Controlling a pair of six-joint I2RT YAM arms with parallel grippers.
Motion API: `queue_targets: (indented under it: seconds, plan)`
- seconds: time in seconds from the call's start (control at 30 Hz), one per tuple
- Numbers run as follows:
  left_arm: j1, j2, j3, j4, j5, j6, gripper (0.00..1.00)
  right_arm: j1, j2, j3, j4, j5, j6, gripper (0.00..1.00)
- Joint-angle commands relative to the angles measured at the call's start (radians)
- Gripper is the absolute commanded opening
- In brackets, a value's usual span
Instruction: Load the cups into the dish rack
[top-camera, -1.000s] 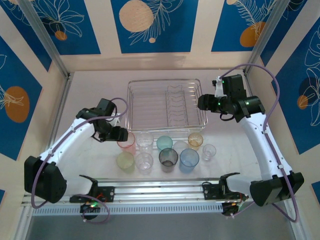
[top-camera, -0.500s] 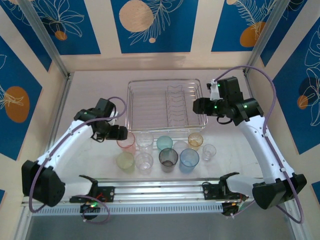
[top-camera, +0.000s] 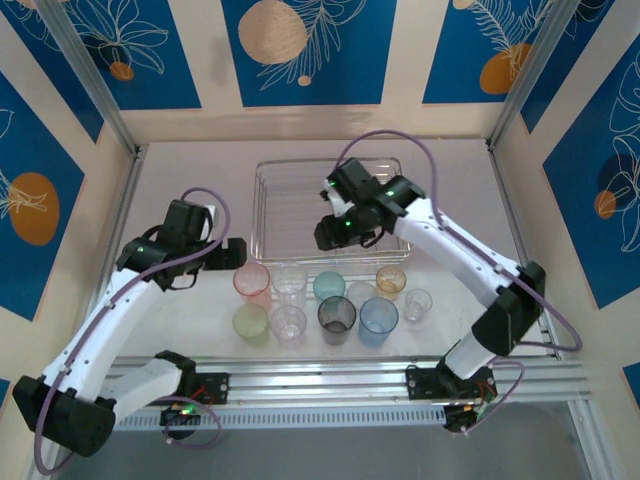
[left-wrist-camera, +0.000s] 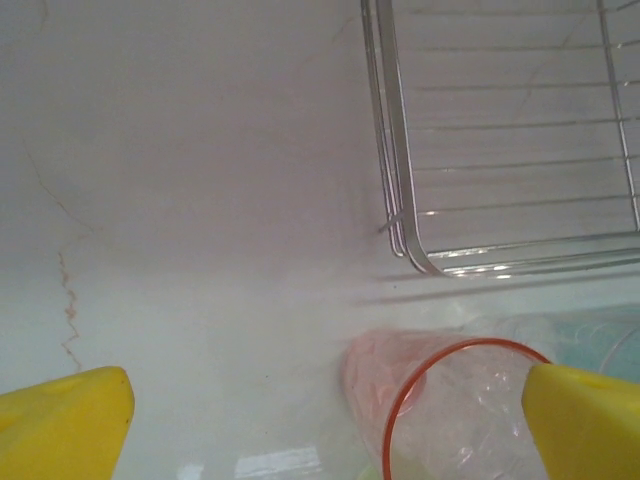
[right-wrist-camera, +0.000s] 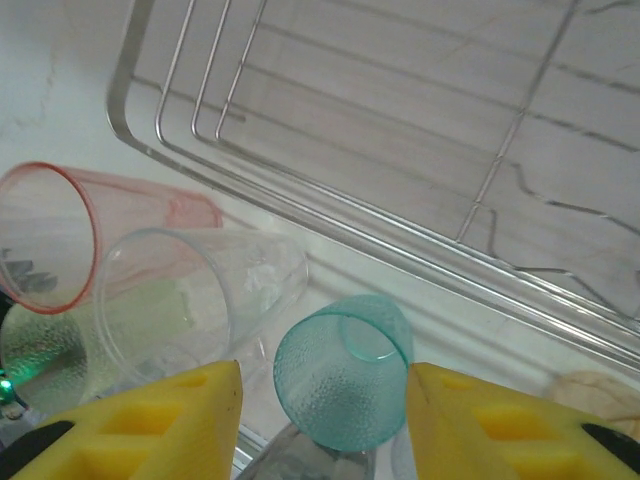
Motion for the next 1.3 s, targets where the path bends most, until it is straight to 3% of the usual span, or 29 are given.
queue_targets:
  seconds: [0.0, 0.47, 0.77, 1.27]
  plan:
    - [-0.008, -0.035, -0.021, 0.063, -0.025, -0.016, 1.0, 0.043, 0.053, 0.056, -0.063, 0.023, -0.02, 0.46]
    - [-0.008, -0.194, -0.146, 0.239, -0.115, -0.024, 1.0, 0.142, 0.275, 0.199, -0.135, 0.001, -0.097, 0.39]
    - [-0.008, -0.38, -0.286, 0.461, -0.123, -0.045, 1.0, 0.169, 0.309, 0.222, -0.153, -0.002, -0.123, 0.37]
    - [-0.009, -0.353, -0.313, 0.496, -0.079, -0.061, 1.0, 0.181, 0.348, 0.184, -0.152, 0.041, -0.141, 0.31]
